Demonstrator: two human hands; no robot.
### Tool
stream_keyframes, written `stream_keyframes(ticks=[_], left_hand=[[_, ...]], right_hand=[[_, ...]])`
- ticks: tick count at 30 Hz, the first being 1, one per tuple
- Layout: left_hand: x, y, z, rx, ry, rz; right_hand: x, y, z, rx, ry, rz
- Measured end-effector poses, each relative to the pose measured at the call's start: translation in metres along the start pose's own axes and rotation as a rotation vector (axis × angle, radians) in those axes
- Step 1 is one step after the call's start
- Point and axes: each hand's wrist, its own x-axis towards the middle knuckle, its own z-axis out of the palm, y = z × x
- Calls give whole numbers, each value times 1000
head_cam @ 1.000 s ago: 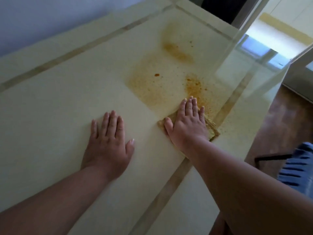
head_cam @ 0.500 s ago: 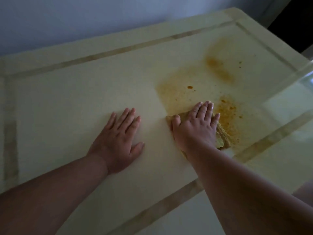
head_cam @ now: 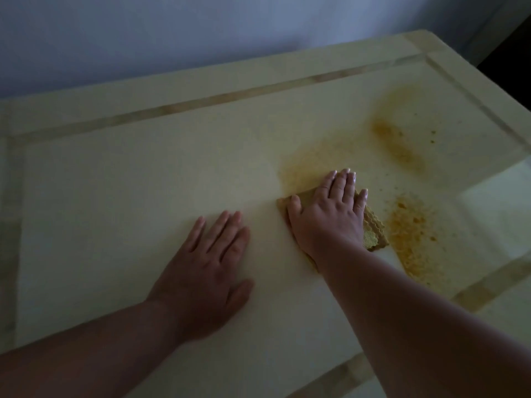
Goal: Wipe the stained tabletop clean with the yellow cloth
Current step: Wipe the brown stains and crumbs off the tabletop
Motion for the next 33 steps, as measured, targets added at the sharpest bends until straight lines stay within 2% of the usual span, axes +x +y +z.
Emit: stream_keyframes(ticks=[3,6,10,14,16,19,28,33], left_hand=[[16,-14,-11,13,31,55],[59,-54,-24,2,111,91],[135,-133,-29,-46,124,-117],[194,-194,-21,-39,-6,-323],[209,-198,-13,-58,-63,-394],[211,-190,1,-64,-19,-467],[211,-191,2,-36,-17,-427],[210,-194,12,12,51,-394]], right_hand=[[23,-14,-3,-15,-8,-6],[43,-27,-4,-14,1,-1],[66,-44,-5,-21,12,22],[93,-64,-7,-35,20,20],[106,-73,-9,-41,27,19],[127,-87,-12,-40,40,-13],[220,-156,-24,-12,65,-21],[267,-188,-32,12,76,-45]])
